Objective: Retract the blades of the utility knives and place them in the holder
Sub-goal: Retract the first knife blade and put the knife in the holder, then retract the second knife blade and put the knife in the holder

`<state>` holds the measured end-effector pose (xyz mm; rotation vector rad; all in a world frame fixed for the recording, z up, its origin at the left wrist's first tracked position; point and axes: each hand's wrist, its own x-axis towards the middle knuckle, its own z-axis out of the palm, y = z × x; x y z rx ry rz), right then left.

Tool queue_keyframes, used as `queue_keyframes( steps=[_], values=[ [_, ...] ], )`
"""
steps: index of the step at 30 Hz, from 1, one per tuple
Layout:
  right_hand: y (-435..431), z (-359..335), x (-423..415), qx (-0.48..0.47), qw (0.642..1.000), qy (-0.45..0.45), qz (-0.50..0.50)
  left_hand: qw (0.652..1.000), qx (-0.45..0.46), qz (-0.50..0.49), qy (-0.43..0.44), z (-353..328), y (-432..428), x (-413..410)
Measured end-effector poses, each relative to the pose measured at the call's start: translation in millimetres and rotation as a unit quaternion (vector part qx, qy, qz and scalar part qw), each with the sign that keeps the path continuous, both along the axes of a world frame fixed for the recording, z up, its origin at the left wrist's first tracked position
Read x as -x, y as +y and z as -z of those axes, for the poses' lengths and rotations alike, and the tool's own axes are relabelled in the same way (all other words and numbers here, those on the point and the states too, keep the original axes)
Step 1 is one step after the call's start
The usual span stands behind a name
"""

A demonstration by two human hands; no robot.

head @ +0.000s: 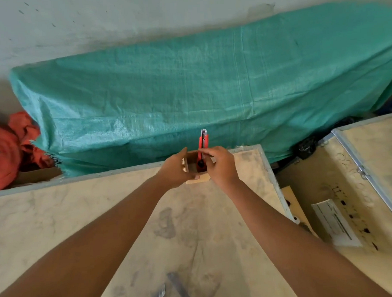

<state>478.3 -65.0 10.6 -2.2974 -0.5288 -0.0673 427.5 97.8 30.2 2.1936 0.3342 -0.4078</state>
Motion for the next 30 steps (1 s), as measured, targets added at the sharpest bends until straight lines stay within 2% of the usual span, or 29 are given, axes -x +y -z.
queue_keyframes(
  steps=[9,15,21,25,30],
  values=[
    [4.4,-2.2,11.6,-0.014,1.000,0.018,0.004,1.000,-0.007,-0.016,-0.012,-2.5,3.8,8.7],
    [-6.0,-17.4,35.8,-0.044,0.998,0.031,0.026,0.998,0.034,-0.039,-0.045,-22.2,3.3,37.7],
    [-1.1,-33.6,114.0,-0.008,0.998,0.056,-0.011,0.995,0.034,-0.084,-0.037,-40.2,8.3,125.8],
    [6.9,-39.1,187.7,-0.014,0.992,0.109,-0.054,0.990,0.054,-0.125,-0.030,-45.1,21.8,203.1],
    [17.7,-21.6,276.1,-0.002,0.967,0.247,-0.068,0.983,0.062,-0.171,-0.003,-29.4,42.4,302.0]
  ],
)
